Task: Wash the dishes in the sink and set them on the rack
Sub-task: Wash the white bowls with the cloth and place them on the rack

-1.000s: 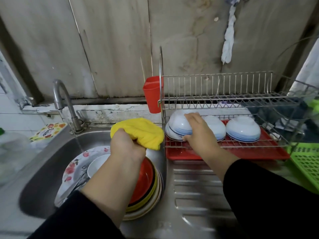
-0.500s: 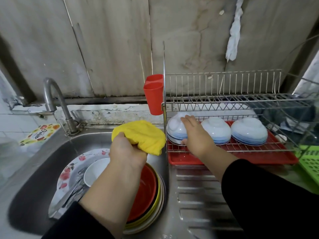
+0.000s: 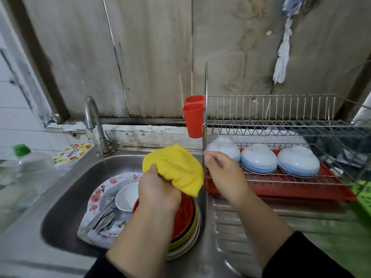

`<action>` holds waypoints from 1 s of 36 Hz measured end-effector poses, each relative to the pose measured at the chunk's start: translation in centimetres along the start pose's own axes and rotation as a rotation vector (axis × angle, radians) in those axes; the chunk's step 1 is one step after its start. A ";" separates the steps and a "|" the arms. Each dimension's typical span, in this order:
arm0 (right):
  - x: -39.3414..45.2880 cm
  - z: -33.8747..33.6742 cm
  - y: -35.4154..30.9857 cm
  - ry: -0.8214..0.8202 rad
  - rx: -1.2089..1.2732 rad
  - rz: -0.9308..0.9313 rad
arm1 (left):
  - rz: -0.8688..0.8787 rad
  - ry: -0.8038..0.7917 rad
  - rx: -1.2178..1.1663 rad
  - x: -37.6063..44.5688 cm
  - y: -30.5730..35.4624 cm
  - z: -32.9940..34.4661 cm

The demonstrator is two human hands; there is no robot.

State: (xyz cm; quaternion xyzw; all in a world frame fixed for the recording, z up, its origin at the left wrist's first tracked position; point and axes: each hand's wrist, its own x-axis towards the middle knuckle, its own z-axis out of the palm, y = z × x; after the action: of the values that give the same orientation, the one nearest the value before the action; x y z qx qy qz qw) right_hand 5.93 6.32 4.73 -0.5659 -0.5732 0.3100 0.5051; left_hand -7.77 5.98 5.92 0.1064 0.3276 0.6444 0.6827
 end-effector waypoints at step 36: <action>1.3 15.9 -6.2 0.108 0.703 0.611 | -0.107 0.046 1.499 15.9 11.7 -15.9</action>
State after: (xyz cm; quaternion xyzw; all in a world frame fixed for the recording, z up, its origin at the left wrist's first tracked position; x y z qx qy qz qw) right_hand -10.74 10.02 6.01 -0.5186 -0.2131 0.5900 0.5809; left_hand -27.26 18.43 -4.53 0.5132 0.6974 0.2168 0.4508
